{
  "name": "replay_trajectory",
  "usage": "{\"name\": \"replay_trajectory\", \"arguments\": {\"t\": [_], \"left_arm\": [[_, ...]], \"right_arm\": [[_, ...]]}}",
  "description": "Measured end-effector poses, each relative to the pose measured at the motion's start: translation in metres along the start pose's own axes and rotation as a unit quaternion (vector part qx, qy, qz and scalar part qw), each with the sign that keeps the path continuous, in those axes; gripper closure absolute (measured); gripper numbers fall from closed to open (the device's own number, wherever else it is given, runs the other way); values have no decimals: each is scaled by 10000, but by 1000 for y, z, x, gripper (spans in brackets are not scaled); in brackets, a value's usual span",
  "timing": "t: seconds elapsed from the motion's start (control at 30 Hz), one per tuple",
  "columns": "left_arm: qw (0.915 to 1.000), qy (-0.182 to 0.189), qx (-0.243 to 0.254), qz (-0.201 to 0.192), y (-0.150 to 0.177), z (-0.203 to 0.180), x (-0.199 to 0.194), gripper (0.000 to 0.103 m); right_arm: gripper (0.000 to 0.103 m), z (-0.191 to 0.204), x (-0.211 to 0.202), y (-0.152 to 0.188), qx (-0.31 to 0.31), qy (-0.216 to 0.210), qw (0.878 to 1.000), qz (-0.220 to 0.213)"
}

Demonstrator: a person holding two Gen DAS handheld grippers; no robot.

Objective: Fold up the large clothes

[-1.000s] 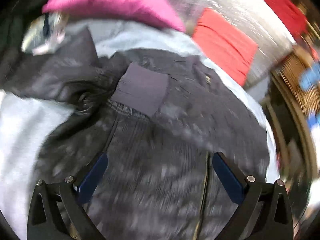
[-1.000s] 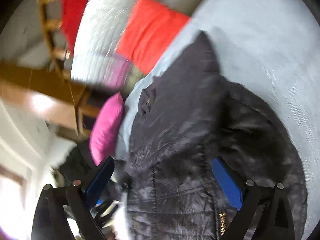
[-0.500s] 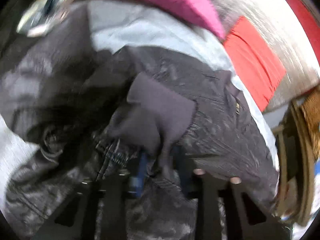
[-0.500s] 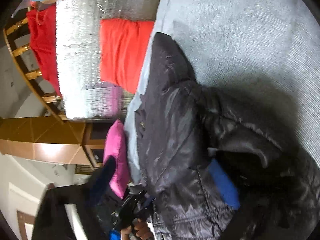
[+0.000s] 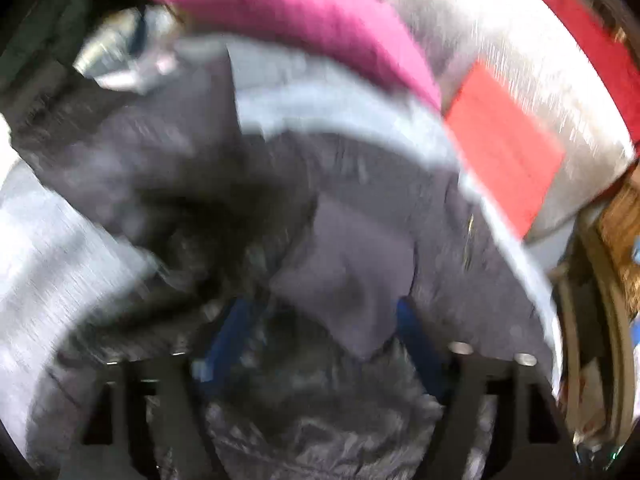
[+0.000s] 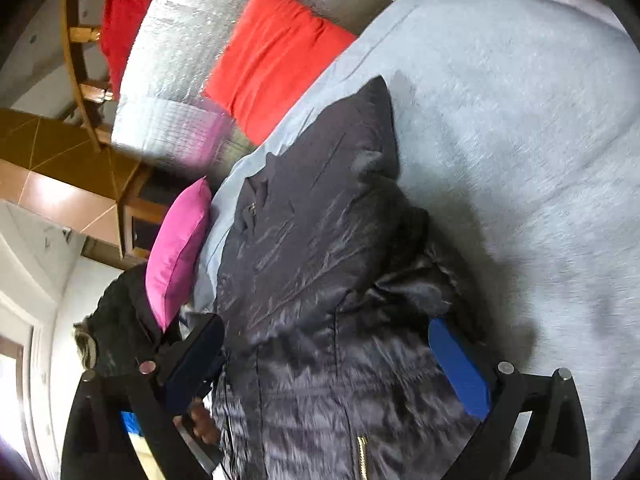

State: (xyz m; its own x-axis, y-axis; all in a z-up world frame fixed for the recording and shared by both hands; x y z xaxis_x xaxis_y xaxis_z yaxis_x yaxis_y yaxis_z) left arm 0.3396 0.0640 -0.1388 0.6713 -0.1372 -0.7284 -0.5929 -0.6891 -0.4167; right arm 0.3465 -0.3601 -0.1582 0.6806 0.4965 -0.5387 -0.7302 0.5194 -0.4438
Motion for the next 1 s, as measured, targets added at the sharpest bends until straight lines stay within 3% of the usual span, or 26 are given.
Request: {"name": "replay_trajectory", "arguments": {"t": [0.07,0.13,0.2,0.23,0.27,0.3,0.37,0.43,0.47,0.5,0.53,0.6,0.67,0.73,0.8,0.9,1.0], "left_arm": [[9996,161,-211,-81,-9,4,-9,17],[9984,306,-340,329,-10,2,7,17],[9971,218,-250,683,-7,-3,31,17],[9965,78,-265,787,-6,-1,43,30],[9962,16,-231,841,-3,0,47,48],[9953,-153,-62,954,-1,1,52,90],[9957,-165,188,897,0,-1,49,90],[9974,-180,530,447,-3,-9,26,91],[9977,-126,581,314,-4,-7,13,91],[9981,-112,580,163,-5,-5,2,92],[9973,-287,669,74,-3,-3,1,91],[9923,-704,1001,176,4,-1,14,87],[9918,-702,1019,311,3,6,20,81],[9945,-694,781,34,-7,10,2,47],[9943,-624,666,-552,-16,9,-26,41],[9858,-657,801,-1321,-16,-1,-58,33],[9827,-271,1489,-1071,9,-33,-53,33]], "right_arm": [[0,-5,-14,-7,57,-12,9997,-226],[0,-8,-22,-21,17,34,9991,-434],[0,-12,-24,-34,16,121,9984,-559],[0,-14,-20,-42,-44,163,9982,-568],[0,-13,-20,-43,-103,219,9981,-558],[0,-15,-13,-50,-204,354,9979,-509],[0,-16,1,-59,-384,538,9972,-342],[4,-20,19,-70,-558,763,9955,-49],[8,-21,24,-73,-635,838,9945,21],[20,-20,29,-79,-810,970,9919,86],[29,-18,32,-84,-955,1095,9894,75],[34,-19,40,-92,-1052,1165,9876,58],[34,-23,51,-94,-945,1161,9886,160],[32,-33,57,-94,-641,990,9928,186],[16,-34,54,-94,-572,806,9951,63],[15,-36,47,-97,-500,685,9963,-115],[15,-35,58,-103,-514,574,9970,52]]}}
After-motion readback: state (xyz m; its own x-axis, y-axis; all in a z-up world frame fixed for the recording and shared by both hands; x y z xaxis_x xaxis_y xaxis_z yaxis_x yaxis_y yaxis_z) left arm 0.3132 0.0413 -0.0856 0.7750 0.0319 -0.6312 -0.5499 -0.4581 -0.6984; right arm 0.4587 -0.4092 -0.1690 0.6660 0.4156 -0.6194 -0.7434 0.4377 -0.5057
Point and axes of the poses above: each gripper's, at about its wrist camera, not at the fingertips, and x roughly the way its jaws point, z to its left, y to its underside, the point moved 3 cm from there along x, roughly the way its jaws point, and after that the axes turned 12 degrees about -x, right-handed, at the moved point
